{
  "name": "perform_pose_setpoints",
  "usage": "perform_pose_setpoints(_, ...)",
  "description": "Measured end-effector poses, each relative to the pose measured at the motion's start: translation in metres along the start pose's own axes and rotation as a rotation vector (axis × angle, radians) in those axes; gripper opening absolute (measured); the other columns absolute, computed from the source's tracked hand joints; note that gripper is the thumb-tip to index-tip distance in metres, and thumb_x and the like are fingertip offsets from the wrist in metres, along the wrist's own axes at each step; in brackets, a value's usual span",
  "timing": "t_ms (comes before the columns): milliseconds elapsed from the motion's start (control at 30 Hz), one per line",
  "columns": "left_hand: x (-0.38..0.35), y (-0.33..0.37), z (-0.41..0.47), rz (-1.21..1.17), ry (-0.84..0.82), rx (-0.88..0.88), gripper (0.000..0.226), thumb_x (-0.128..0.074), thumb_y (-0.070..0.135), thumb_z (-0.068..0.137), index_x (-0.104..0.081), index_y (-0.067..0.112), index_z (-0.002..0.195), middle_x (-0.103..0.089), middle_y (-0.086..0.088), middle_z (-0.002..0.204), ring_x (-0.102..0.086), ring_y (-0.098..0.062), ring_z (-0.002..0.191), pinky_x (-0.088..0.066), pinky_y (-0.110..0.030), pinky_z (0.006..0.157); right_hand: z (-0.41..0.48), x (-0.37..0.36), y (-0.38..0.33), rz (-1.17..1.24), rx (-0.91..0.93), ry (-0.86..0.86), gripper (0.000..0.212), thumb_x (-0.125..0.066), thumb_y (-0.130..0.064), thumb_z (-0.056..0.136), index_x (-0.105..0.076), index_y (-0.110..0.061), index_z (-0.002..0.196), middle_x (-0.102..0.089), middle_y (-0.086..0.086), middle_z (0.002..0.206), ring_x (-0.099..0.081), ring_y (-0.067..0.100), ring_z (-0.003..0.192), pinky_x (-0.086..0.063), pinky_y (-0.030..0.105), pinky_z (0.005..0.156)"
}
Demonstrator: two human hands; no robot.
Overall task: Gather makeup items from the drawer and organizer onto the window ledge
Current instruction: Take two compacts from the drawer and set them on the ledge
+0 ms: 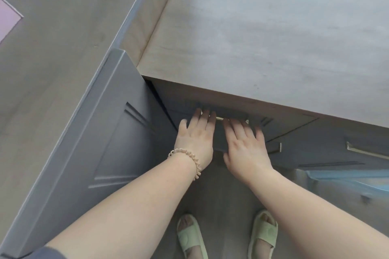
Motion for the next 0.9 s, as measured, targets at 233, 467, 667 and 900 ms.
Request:
perform_pose_setpoints(233, -0.015, 0.0, -0.032, -0.012, -0.047, -0.015, 0.078, -0.047, 0.022, 0.083, -0.005, 0.013, 0.148, -0.013, -0.006, 0.156, -0.006, -0.024, 0.145, -0.025, -0.042, 0.106, -0.029, -0.005, -0.018, 0.004, -0.005, -0.07, 0.088, -0.072, -0.034, 0.06, -0.041, -0.007, 0.137, -0.05, 0.011, 0.131, -0.049, 0.03, 0.113, -0.041, 0.046, 0.089)
perform_pose_setpoints(467, 0.018, 0.008, -0.095, -0.109, 0.211, -0.083, 0.069, -0.059, 0.022, 0.065, -0.043, 0.02, 0.132, -0.044, -0.002, 0.134, -0.034, -0.023, 0.128, -0.031, -0.04, 0.096, -0.071, 0.061, -0.019, 0.029, 0.104, 0.337, 0.07, -0.059, -0.029, 0.07, -0.043, -0.019, 0.137, -0.037, 0.006, 0.139, -0.036, 0.026, 0.129, -0.029, 0.039, 0.098)
perform_pose_setpoints(667, 0.075, 0.004, -0.068, 0.06, 0.191, -0.024, 0.081, -0.051, 0.032, 0.079, -0.011, 0.022, 0.149, -0.02, -0.006, 0.157, -0.012, -0.026, 0.145, -0.007, -0.049, 0.113, -0.061, 0.06, 0.001, -0.013, -0.068, 0.062, 0.097, -0.073, -0.04, 0.064, -0.025, -0.019, 0.145, -0.037, 0.014, 0.148, -0.032, 0.036, 0.135, -0.016, 0.054, 0.108)
perform_pose_setpoints(900, 0.049, 0.005, -0.089, 0.082, -0.023, 0.017, 0.079, -0.033, 0.052, 0.094, 0.019, 0.022, 0.146, 0.003, -0.007, 0.159, 0.006, -0.027, 0.146, -0.003, -0.049, 0.115, -0.081, 0.055, -0.007, -0.005, -0.033, -0.019, 0.095, -0.072, -0.037, 0.063, -0.028, -0.019, 0.145, -0.042, 0.012, 0.145, -0.041, 0.035, 0.129, -0.024, 0.054, 0.104)
Point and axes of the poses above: each hand's wrist, its own z-axis towards the middle knuckle, its own x-axis out of the back of the hand, y = z × x, the point moved 7 cm from there along z, towards the middle knuckle
